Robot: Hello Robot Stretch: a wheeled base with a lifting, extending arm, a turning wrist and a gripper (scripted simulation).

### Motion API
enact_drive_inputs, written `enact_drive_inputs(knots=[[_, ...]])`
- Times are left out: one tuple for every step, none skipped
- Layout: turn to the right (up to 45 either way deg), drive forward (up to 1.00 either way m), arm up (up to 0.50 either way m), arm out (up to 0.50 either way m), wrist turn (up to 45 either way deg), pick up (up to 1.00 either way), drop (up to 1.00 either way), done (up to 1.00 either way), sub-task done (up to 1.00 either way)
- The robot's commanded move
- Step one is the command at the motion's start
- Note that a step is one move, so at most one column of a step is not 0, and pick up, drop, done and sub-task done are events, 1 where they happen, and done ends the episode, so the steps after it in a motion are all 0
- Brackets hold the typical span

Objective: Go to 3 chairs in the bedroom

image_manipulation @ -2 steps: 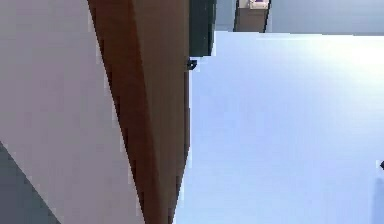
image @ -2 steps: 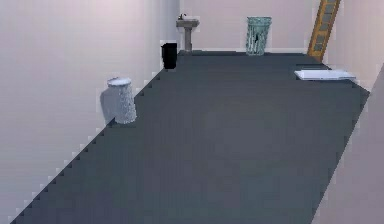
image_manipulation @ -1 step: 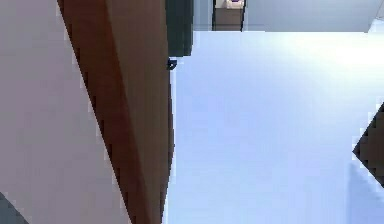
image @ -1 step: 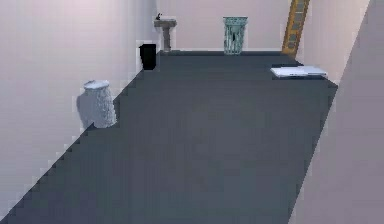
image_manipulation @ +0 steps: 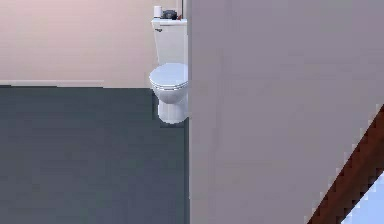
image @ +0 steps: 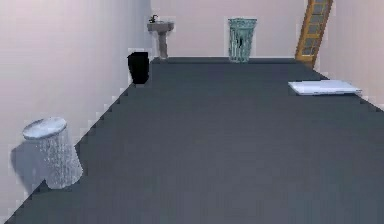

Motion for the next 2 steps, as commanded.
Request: enact_drive_inputs(knots=[[12.0, 0.00, 0.00, 0.00, 0.0, 0.00, 0.00, 0.00, 0.00], [0.0, 0.25, 0.00, 0.00, 0.0, 0.00, 0.00, 0.00, 0.00]])
